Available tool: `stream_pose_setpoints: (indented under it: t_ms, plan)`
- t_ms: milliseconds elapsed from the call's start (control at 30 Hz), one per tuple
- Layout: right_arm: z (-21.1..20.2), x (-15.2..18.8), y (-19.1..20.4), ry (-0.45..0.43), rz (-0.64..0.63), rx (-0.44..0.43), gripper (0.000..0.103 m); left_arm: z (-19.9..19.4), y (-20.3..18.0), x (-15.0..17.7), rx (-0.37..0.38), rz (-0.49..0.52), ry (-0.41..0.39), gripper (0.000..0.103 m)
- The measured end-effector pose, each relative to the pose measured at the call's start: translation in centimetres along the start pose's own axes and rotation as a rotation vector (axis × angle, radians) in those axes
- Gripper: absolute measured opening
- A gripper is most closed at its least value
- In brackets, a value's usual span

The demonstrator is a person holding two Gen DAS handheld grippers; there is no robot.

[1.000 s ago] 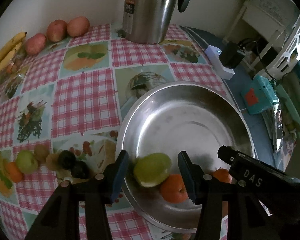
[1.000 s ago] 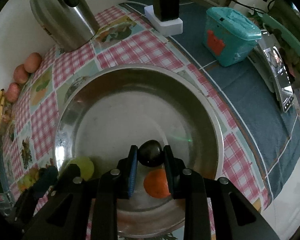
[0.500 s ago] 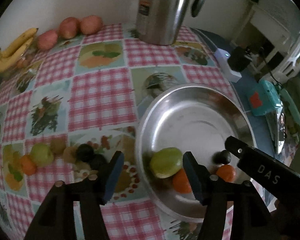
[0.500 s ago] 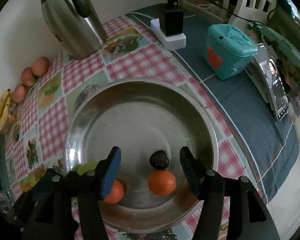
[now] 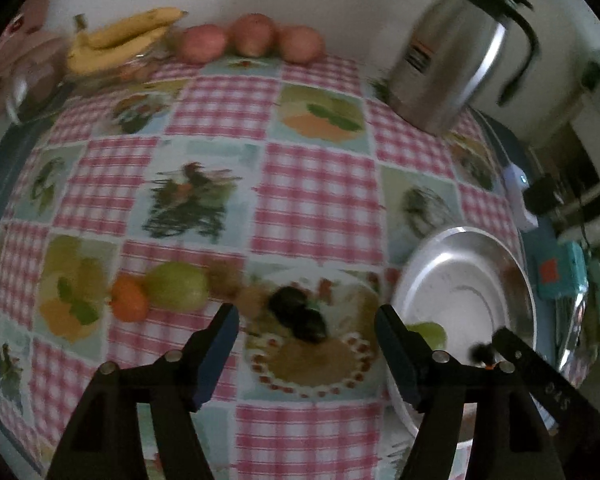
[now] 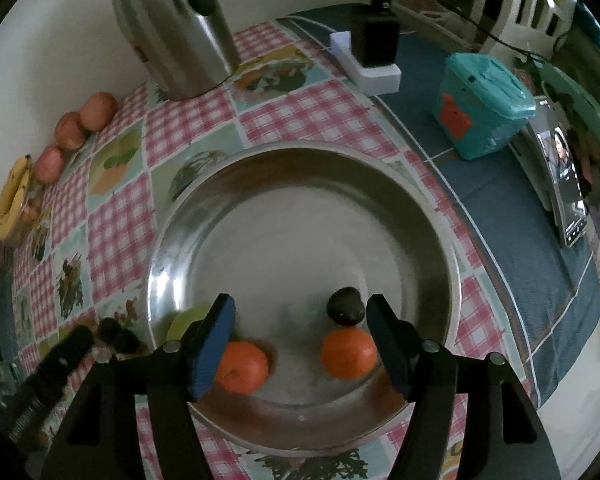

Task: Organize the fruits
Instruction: 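Move both open tools back toward the fruit row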

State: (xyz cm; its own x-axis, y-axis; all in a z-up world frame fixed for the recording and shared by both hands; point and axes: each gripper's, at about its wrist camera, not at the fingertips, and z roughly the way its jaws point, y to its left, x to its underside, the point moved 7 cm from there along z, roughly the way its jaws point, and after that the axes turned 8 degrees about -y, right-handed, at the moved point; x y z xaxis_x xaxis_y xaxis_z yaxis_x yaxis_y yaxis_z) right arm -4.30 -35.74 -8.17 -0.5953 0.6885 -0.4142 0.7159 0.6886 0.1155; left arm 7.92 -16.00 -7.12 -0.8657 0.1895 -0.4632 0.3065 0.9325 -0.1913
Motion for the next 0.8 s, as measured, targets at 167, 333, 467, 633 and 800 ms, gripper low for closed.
stream_pose_setpoints:
  t_ms: [167, 333, 467, 633, 800]
  plan:
    - [-0.8, 0.2, 2.1, -0.012, -0.041, -0.045, 0.069, -1.0, 2.9, -1.0, -0.025, -0.052, -0.025, 0.074]
    - [-1.7, 0.4, 4.1, -0.026, -0.097, -0.063, 0.069, -2.0, 5.8, -1.6, -0.042, -0.111, -0.047, 0.075]
    - [-1.9, 0.7, 5.3, -0.028, -0.121, -0.080, 0.069, -2.5, 7.5, -1.9, -0.046, -0.150, -0.058, 0.075]
    - [-2.1, 1.0, 6.2, -0.031, -0.141, -0.086, 0.069, -3.0, 8.8, -1.7, -0.046, -0.173, -0.061, 0.075]
    - [-2.0, 1.3, 6.7, -0.029, -0.158, -0.077, 0.069, -3.0, 9.1, -1.6, -0.043, -0.182, -0.056, 0.076]
